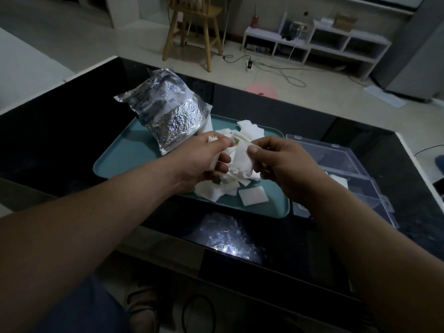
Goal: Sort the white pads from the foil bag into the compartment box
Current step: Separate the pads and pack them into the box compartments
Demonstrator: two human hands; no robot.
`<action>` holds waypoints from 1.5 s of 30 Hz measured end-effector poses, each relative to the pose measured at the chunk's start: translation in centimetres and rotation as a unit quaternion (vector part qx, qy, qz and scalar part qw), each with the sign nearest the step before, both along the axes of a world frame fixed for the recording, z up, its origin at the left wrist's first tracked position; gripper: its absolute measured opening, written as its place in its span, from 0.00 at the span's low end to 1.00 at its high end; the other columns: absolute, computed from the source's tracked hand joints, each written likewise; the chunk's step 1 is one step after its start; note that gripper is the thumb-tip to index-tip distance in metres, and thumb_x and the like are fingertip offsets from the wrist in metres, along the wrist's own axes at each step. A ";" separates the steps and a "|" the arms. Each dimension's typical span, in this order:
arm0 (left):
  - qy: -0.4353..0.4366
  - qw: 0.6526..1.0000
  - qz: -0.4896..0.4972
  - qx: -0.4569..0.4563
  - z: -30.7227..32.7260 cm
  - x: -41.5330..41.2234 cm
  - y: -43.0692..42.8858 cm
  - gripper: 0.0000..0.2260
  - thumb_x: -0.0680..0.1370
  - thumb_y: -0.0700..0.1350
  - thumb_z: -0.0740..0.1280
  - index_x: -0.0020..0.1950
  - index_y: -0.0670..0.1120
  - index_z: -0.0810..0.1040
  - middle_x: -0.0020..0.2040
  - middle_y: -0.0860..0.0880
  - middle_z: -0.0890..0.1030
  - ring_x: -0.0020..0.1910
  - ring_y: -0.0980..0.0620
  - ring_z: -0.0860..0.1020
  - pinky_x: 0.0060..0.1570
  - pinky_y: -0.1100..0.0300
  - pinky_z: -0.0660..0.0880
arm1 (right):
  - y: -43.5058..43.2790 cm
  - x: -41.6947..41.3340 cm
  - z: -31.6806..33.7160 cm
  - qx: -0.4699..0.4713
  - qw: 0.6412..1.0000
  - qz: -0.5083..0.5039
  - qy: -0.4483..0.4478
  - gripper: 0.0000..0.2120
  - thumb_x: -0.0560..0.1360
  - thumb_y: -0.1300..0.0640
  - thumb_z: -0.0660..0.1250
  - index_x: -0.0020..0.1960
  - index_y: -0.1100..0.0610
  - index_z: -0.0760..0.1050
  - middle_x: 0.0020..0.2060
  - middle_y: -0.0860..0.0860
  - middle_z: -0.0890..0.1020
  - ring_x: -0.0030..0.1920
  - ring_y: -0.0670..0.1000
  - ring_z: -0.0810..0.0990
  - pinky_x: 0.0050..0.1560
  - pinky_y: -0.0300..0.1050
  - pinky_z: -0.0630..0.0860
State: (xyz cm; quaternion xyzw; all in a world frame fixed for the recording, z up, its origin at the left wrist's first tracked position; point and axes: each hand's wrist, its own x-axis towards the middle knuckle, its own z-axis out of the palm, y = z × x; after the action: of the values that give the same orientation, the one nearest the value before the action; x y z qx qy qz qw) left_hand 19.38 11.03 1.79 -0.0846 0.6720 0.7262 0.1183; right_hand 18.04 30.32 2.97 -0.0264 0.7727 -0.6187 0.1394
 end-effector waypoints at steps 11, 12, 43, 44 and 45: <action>-0.063 0.980 -0.125 0.138 0.5 1.2 1.1 0.22 0.85 0.59 0.56 0.69 0.47 0.77 0.43 0.46 0.82 0.37 0.49 0.81 0.31 0.63 0.76 | -1.9 0.9 0.1 -0.039 0.999 0.013 0.025 0.03 0.79 0.60 0.72 0.46 0.57 0.82 0.36 0.49 0.82 0.35 0.44 0.76 0.38 0.38 0.70; -0.066 0.979 -0.130 0.143 0.6 1.3 1.2 0.22 0.85 0.60 0.55 0.67 0.46 0.77 0.42 0.46 0.82 0.37 0.49 0.81 0.32 0.63 0.76 | -2.1 1.1 0.0 -0.039 0.999 -0.001 0.030 0.04 0.79 0.61 0.72 0.46 0.58 0.82 0.35 0.49 0.82 0.32 0.43 0.77 0.35 0.35 0.72; 0.002 1.000 0.018 -0.003 0.8 -0.8 -1.3 0.06 0.80 0.37 0.66 0.53 0.46 0.78 0.40 0.45 0.78 0.30 0.53 0.74 0.26 0.63 0.70 | 2.3 0.6 0.1 0.349 0.926 0.129 0.056 0.07 0.79 0.49 0.73 0.47 0.52 0.83 0.38 0.51 0.86 0.35 0.48 0.81 0.39 0.45 0.77; 0.007 1.000 0.026 -0.001 0.8 -0.7 -1.2 0.04 0.81 0.39 0.67 0.53 0.47 0.77 0.41 0.46 0.78 0.31 0.53 0.75 0.27 0.62 0.71 | 2.1 0.7 0.5 0.295 0.950 0.080 0.058 0.07 0.79 0.49 0.73 0.46 0.53 0.83 0.37 0.52 0.86 0.32 0.46 0.79 0.37 0.45 0.76; 0.010 1.000 0.029 0.004 0.7 -0.6 -0.9 0.02 0.81 0.41 0.68 0.53 0.47 0.76 0.42 0.46 0.78 0.33 0.52 0.77 0.28 0.62 0.72 | 1.5 0.7 0.7 0.252 0.964 0.029 0.080 0.08 0.79 0.50 0.73 0.45 0.54 0.83 0.36 0.52 0.85 0.31 0.45 0.77 0.35 0.43 0.75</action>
State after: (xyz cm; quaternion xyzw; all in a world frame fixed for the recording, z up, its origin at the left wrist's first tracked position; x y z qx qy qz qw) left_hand 18.76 10.13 2.54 -0.0961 0.6672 0.7330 0.0911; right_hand 18.74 31.82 3.72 -0.0620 0.9113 -0.3952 0.0971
